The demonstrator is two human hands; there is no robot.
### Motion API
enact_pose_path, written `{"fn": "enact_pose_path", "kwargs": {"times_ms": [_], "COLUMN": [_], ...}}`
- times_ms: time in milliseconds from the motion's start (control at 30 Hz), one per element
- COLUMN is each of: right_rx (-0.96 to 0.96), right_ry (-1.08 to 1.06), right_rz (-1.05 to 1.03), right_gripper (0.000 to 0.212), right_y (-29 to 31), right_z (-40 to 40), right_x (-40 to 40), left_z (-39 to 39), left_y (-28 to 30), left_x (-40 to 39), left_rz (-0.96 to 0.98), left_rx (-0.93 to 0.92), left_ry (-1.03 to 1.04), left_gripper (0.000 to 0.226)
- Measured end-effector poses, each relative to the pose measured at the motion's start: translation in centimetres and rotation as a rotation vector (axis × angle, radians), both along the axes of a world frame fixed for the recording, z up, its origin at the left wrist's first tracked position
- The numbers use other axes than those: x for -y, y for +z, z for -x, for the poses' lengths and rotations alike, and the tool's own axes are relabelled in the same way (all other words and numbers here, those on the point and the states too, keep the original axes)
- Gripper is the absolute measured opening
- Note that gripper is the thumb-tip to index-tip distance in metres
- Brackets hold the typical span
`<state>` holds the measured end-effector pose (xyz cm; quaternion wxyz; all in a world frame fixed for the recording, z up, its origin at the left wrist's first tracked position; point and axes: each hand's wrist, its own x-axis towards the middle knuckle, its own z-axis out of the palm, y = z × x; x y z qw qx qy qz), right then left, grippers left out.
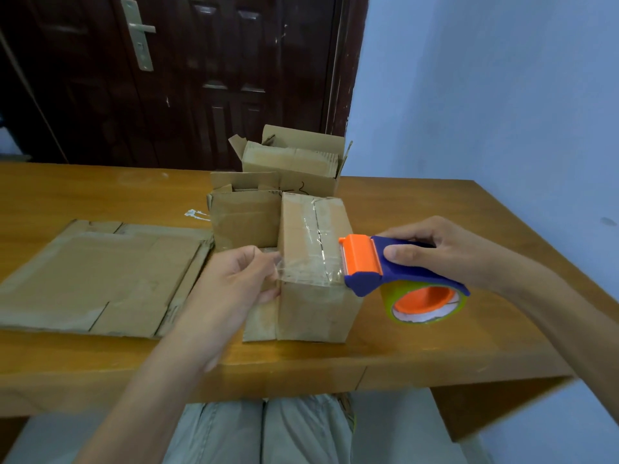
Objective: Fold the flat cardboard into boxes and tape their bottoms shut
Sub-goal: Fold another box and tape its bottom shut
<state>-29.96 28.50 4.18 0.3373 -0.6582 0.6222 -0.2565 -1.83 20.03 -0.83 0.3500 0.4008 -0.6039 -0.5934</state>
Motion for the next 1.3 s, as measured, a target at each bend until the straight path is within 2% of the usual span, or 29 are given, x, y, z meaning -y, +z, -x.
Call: {"fn": "enact_pose_path", "kwargs": {"times_ms": [267, 600, 767, 933, 1033, 1300], "right_rx": [0.032, 0.012, 0.022, 0.019, 0.031, 0.071], "right_ry": [0.001, 0.002, -0.002, 0.002, 0.000, 0.022], "right_rz": [0.057, 0.053, 0.048, 0.053, 0.052, 0.062], "right_gripper": [0.025, 0.029, 0.028, 0.024, 0.028, 0.022], "right_y": [-1.0, -1.0, -1.0, -0.9, -1.0, -1.0], "right_z": [-0.2, -0.5, -0.3, -0.1, -0.2, -0.6], "right_x": [-0.4, -0.3, -0.4, -0.4, -0.3, -0.2], "left_z": [0.1, 1.7, 2.0, 2.0, 2.3, 3.2], "left_y": [-1.7, -1.4, -1.6, -2.0, -1.8, -2.1], "left_x": [-0.5, -1.0, -1.3, -1.1, -1.6, -2.5], "left_rz": [0.040, 0.043, -0.016, -0.088, -0.074, -0.078], "left_rx": [-0.019, 0.069, -0.017, -0.081, -0.087, -0.135], "left_ry": [0.073, 0.189, 0.205, 0.228, 0.247, 0.334], "left_gripper": [0.033, 0.036, 0.035, 0.047, 0.042, 0.038]}}
